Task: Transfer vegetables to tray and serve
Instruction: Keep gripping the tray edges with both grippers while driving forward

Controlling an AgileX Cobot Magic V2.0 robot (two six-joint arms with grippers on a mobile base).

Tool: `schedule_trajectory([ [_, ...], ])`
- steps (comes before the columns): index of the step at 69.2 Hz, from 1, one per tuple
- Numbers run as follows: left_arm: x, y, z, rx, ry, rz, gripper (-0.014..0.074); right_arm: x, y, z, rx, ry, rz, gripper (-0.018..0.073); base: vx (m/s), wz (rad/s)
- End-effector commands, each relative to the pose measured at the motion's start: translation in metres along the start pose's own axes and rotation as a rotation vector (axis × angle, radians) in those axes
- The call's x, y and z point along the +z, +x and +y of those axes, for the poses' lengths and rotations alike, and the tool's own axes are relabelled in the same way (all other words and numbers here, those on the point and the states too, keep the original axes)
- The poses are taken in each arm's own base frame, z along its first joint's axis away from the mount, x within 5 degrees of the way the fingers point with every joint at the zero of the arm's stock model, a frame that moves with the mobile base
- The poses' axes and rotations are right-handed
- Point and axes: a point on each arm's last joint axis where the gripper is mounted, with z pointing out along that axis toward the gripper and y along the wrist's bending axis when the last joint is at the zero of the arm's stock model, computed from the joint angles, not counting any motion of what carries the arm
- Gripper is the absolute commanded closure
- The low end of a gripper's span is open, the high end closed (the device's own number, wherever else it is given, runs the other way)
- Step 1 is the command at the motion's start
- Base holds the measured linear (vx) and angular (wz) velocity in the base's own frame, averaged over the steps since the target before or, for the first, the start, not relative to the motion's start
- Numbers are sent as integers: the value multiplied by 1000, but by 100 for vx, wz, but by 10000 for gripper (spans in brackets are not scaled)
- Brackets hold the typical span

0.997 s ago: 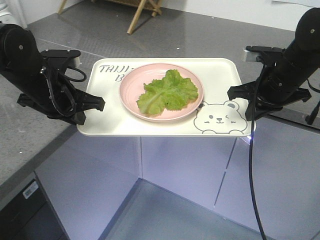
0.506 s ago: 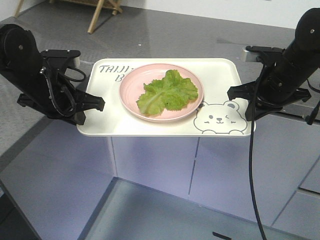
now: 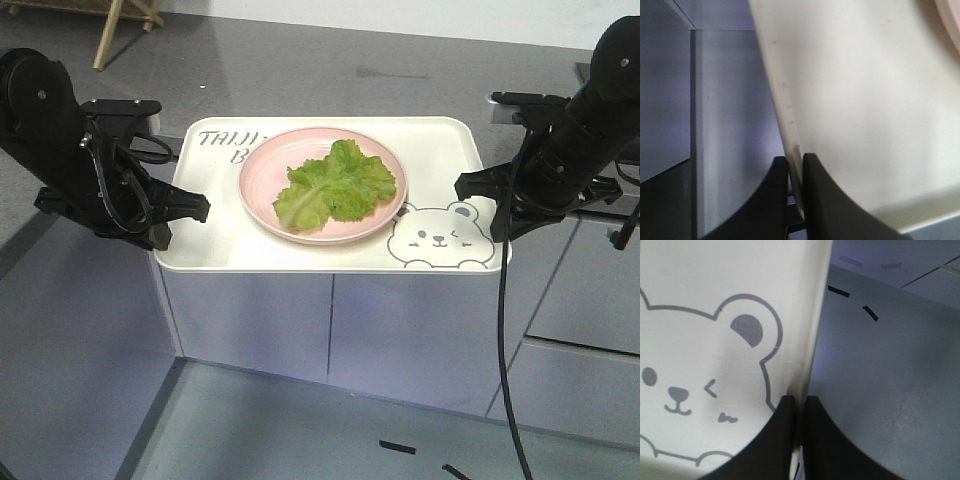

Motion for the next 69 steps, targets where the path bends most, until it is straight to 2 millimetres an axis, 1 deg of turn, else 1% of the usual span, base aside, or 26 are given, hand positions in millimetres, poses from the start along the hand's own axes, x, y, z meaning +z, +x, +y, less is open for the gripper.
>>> schedule_trajectory([
  [1,-34,-7,-23,15,132,-152,603,-34,-4,21,-33,-109,-145,564,-6,-24],
  [23,-34,-7,-23,15,132,-152,603,-34,-4,21,-33,-109,-145,564,-4,-16],
  [69,-34,-7,-23,15,132,-152,603,-34,-4,21,-33,-109,-145,564,1,0],
])
